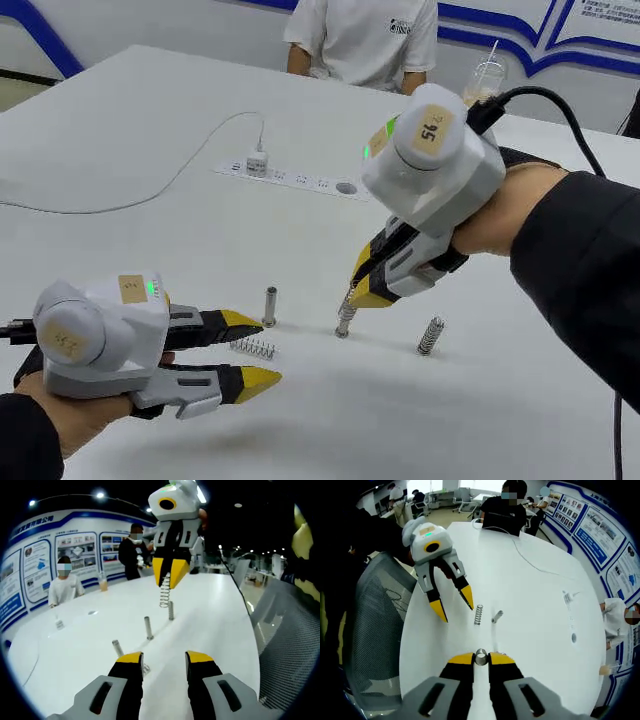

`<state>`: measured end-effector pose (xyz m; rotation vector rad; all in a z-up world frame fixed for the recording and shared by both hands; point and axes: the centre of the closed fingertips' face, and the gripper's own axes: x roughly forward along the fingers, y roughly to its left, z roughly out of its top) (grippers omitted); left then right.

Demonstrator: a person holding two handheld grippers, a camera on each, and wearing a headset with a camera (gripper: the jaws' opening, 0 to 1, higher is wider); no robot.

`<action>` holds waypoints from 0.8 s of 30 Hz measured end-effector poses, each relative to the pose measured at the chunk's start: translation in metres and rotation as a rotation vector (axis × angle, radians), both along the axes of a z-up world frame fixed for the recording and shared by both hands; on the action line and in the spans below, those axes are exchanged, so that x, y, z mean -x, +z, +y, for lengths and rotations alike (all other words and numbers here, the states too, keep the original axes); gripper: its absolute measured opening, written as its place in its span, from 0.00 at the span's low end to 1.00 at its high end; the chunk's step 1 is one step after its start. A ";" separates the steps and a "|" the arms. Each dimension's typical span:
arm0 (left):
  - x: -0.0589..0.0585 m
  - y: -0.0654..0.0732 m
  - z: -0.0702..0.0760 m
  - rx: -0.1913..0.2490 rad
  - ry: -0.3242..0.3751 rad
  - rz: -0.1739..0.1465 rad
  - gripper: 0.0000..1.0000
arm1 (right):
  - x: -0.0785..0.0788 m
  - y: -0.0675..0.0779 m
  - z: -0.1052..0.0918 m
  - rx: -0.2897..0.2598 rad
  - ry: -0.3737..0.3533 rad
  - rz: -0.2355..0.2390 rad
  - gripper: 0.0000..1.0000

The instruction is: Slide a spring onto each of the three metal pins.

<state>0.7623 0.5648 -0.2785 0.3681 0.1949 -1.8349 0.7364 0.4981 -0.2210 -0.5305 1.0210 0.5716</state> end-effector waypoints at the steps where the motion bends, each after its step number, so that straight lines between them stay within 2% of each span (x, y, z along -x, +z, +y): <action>1: -0.001 0.000 0.000 0.001 0.004 0.002 0.35 | 0.000 0.001 -0.002 0.002 -0.004 -0.002 0.12; 4: -0.003 0.001 0.001 0.002 0.016 0.004 0.36 | -0.003 0.002 -0.009 0.008 -0.020 -0.005 0.12; 8: -0.006 0.001 0.001 0.003 0.030 0.009 0.38 | -0.010 -0.004 -0.021 0.015 -0.033 0.002 0.12; 16: -0.008 0.001 0.003 -0.001 0.047 0.014 0.42 | -0.021 -0.016 -0.027 0.022 -0.047 0.025 0.12; 18: -0.008 0.001 0.004 -0.001 0.049 0.016 0.42 | -0.027 -0.022 -0.034 0.030 -0.049 0.032 0.12; 24: -0.008 0.001 0.005 0.000 0.058 0.020 0.42 | -0.032 -0.029 -0.037 0.023 -0.061 0.051 0.12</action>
